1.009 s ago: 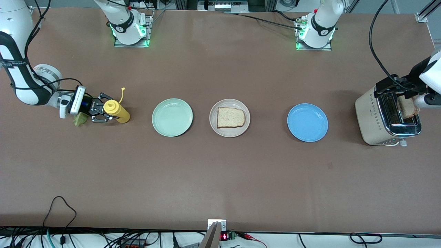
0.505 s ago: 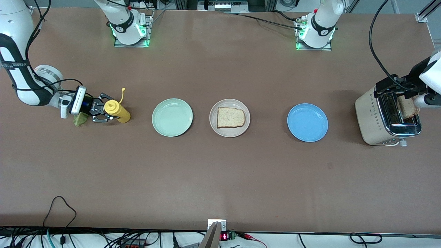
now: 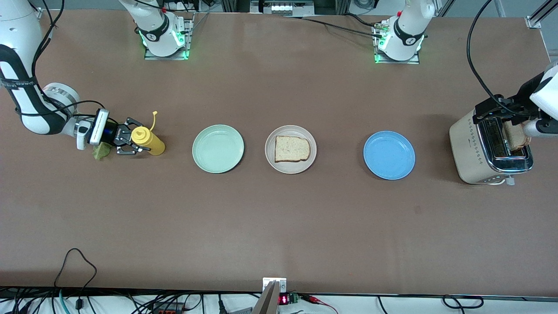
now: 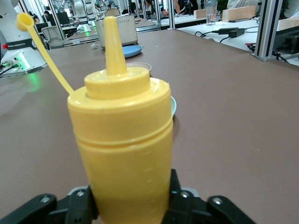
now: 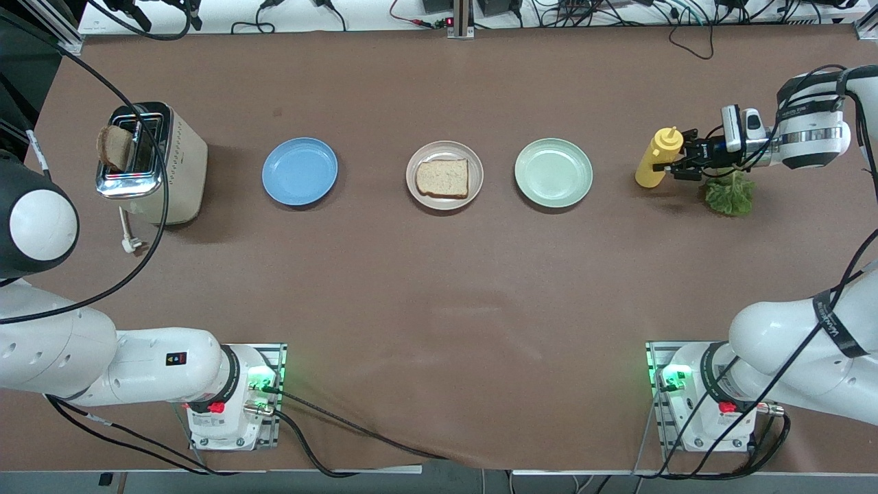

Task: Make sandwich in beige plate with both arms
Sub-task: 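Lower the mustard bottle onto the table and open the right gripper, then withdraw the right gripper and move it over the green lettuce leaf, then lower the right gripper and grasp the lettuce leaf, then lift the lettuce leaf with the right gripper and carry it over the bread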

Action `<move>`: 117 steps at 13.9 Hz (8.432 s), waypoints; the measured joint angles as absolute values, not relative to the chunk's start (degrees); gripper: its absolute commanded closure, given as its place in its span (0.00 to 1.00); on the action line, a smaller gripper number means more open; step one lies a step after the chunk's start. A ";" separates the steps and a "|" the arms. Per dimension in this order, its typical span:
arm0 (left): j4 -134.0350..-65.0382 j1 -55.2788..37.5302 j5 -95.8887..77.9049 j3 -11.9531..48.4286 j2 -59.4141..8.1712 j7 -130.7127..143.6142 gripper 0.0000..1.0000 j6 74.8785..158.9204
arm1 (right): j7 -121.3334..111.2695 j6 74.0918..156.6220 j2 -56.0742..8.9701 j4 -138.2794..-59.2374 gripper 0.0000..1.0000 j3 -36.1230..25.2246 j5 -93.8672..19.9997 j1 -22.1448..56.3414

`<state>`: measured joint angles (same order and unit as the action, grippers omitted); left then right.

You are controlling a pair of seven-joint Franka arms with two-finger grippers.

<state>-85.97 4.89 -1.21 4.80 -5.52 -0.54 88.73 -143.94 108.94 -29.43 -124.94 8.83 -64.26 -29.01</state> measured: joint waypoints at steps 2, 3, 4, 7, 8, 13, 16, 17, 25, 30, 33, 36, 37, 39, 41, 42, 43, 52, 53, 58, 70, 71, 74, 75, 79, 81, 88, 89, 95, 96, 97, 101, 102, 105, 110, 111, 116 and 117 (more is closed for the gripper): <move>-86.00 4.89 -1.21 4.80 -5.52 -0.54 0.00 88.73 | -143.94 108.94 -29.43 -124.92 0.21 8.83 -64.26 -29.05; -86.01 4.89 -1.21 4.80 -5.52 -0.54 0.00 88.73 | -143.94 108.94 -29.43 -124.92 0.20 8.83 -64.26 -29.08; -86.02 4.89 -1.21 4.80 -5.52 -0.54 0.00 88.73 | -143.94 108.94 -29.43 -124.92 0.19 8.83 -64.26 -29.11; -86.03 4.89 -1.21 4.80 -5.52 -0.54 0.00 88.73 | -143.94 108.95 -29.43 -124.90 0.18 8.78 -64.26 -29.21; -86.03 4.89 -1.21 4.80 -5.52 -0.54 0.00 88.73 | -143.94 108.96 -29.43 -124.87 0.17 8.66 -64.26 -29.25; -86.04 4.89 -1.21 4.80 -5.52 -0.54 0.00 88.73 | -144.08 108.94 -29.43 -124.83 0.17 6.16 -62.55 -29.48; -86.04 4.89 -1.21 4.80 -5.52 -0.54 0.00 88.73 | -144.18 108.84 -29.43 -124.79 0.15 5.34 -61.24 -30.10; -86.04 4.89 -1.21 4.80 -5.52 -0.54 0.00 88.73 | -144.20 108.84 -29.43 -124.79 0.15 5.17 -61.11 -30.16; -86.06 4.89 -1.21 4.80 -5.52 -0.54 0.00 88.73 | -143.86 107.92 -27.55 -123.98 0.00 0.88 -54.98 -32.54; -86.07 4.89 -1.21 4.80 -5.52 -0.54 0.00 88.73 | -135.05 106.59 -23.25 -123.44 0.00 -0.77 -54.41 -33.39; -86.09 4.89 -1.21 4.80 -5.52 -0.54 0.00 88.73 | -123.07 106.62 -19.54 -122.91 0.00 -0.75 -53.00 -33.38; -86.09 4.89 -1.21 4.80 -5.52 -0.54 0.00 88.73 | -110.51 107.11 -16.12 -122.24 0.00 -0.74 -49.31 -33.36; -86.10 4.89 -1.21 4.80 -5.52 -0.54 0.00 88.73 | -107.09 107.44 -15.23 -121.97 0.00 -0.74 -48.17 -33.33; -86.11 4.89 -1.21 4.80 -5.52 -0.54 0.00 88.73 | -99.99 107.79 -14.13 -121.20 0.00 -0.72 -46.69 -33.19; -86.11 4.89 -1.21 4.80 -5.52 -0.54 0.00 88.73 | -90.49 107.96 -13.61 -119.49 0.00 -0.58 -43.78 -32.76; -86.11 4.89 -1.21 4.80 -5.52 -0.54 0.00 88.73 | -85.47 108.04 -13.36 -118.26 0.00 -0.37 -42.16 -32.38; -86.11 4.89 -1.21 4.80 -5.52 -0.54 0.00 88.73 | -80.17 108.28 -12.92 -117.03 0.00 -0.21 -40.05 -31.67; -86.14 4.89 -1.21 4.80 -5.52 -0.54 0.00 88.73 | -34.90 114.49 -9.15 -113.00 0.00 2.41 -16.18 -23.24; -86.14 4.89 -1.21 4.80 -5.52 -0.54 0.00 88.73 | -31.03 114.77 -9.16 -112.77 0.00 2.56 -13.87 -22.43; -86.15 4.89 -1.21 4.80 -5.52 -0.54 0.00 88.73 | -13.44 115.02 -9.89 -112.65 0.00 2.76 -3.42 -18.97; -86.32 4.89 -1.21 4.80 -5.52 -0.54 0.00 88.73 | 9.56 122.02 -20.40 -113.14 0.00 1.59 4.87 -17.22; -86.32 4.88 -1.21 4.80 -5.52 -0.54 0.00 88.73 | 9.56 122.44 -21.05 -113.17 0.00 1.53 5.41 -17.44; -86.32 4.88 -1.21 4.81 -5.52 -0.54 0.00 88.86 | 9.56 124.58 -23.11 -113.57 0.00 1.53 6.66 -17.82; -86.32 4.88 -1.21 4.83 -5.52 -0.54 0.00 88.96 | 9.56 126.10 -23.93 -114.03 0.00 1.52 6.72 -17.96; -86.32 4.88 -1.21 4.86 -5.52 -0.54 0.00 89.06 | 9.56 130.32 -27.12 -115.34 0.00 1.53 6.93 -18.03; -86.32 4.88 -1.21 4.87 -5.51 -0.54 0.00 89.07 | 9.56 131.08 -28.08 -115.35 0.00 1.53 7.00 -18.03; -86.32 4.89 -1.21 4.88 -5.51 -0.54 0.00 89.07 | 8.69 131.49 -28.71 -115.35 0.66 1.53 10.32 -18.10; -86.32 4.89 -1.21 4.88 -5.51 -0.54 0.00 89.07 | 8.48 131.50 -28.72 -115.35 0.72 1.53 10.34 -18.10; -86.32 4.89 -1.21 4.88 -5.51 -0.54 0.00 89.07 | 7.39 131.55 -28.72 -115.33 0.99 1.53 10.47 -18.11; -86.33 4.89 -1.21 4.88 -5.51 -0.54 0.00 89.07 | 6.49 131.57 -28.66 -115.26 1.00 1.54 10.48 -18.10; -86.33 4.89 -1.21 4.88 -5.51 -0.54 0.00 89.07 | 5.40 131.61 -28.47 -115.08 1.00 1.54 10.48 -18.10; -86.35 4.89 -1.21 4.89 -5.51 -0.54 0.00 89.07 | 1.98 129.05 -24.27 -114.54 1.00 1.55 10.48 -18.22; -86.35 4.89 -1.21 4.88 -5.51 -0.54 0.00 89.07 | 1.33 127.29 -22.53 -114.53 1.00 1.61 10.47 -18.22; -86.36 4.89 -1.21 4.89 -5.51 -0.54 0.00 89.07 | 0.71 120.42 -16.71 -114.33 1.00 3.12 9.56 -18.20; -86.37 4.89 -1.21 4.88 -5.51 -0.54 0.00 89.07 | 1.70 108.81 -7.99 -112.66 1.00 6.59 2.63 -17.13; -86.37 4.89 -1.21 4.88 -5.51 -0.54 0.00 89.07 | 3.09 106.58 -7.02 -111.75 1.00 6.82 1.59 -16.45; -86.37 4.89 -1.21 4.89 -5.51 -0.54 0.00 89.07 | 15.98 100.12 -5.75 -106.08 1.00 11.70 -2.77 -13.85; -86.37 4.89 -1.21 4.89 -5.51 -0.54 0.00 89.07 | 19.61 100.04 -5.76 -105.66 1.00 12.51 -3.97 -13.08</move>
